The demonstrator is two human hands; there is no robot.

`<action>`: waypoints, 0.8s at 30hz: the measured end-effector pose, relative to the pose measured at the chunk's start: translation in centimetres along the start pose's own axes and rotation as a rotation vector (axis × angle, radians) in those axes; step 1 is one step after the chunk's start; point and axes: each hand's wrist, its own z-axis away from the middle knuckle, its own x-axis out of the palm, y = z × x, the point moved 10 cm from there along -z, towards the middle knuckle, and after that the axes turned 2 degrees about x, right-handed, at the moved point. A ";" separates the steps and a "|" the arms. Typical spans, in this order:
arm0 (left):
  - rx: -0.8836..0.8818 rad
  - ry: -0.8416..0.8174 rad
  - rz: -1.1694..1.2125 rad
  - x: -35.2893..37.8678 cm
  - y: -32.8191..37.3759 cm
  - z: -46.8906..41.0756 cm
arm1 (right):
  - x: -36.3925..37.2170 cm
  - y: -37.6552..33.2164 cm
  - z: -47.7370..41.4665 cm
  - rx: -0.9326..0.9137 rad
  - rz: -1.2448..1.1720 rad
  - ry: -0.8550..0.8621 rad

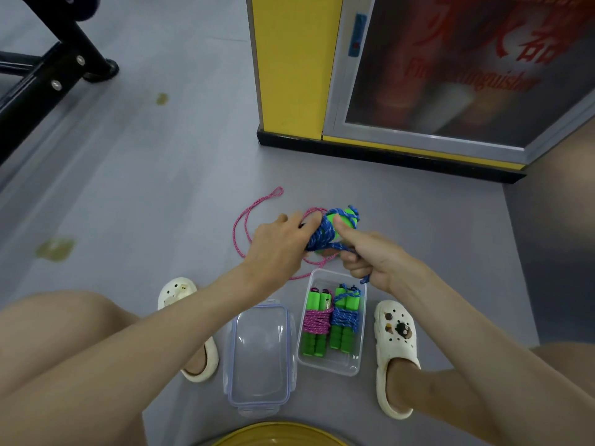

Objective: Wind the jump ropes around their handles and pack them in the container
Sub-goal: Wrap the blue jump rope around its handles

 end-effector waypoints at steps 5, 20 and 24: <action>0.122 0.186 -0.149 -1.5 2.2 0.3 | -0.1 0.1 0.3 0.015 -0.097 0.043; -0.733 -0.713 1.697 4.7 0.8 2.6 | -0.3 -2.4 1.2 -0.180 -0.041 -0.114; -0.726 -0.531 1.512 5.1 -1.4 1.9 | 0.1 -2.7 1.2 -0.213 0.055 -0.116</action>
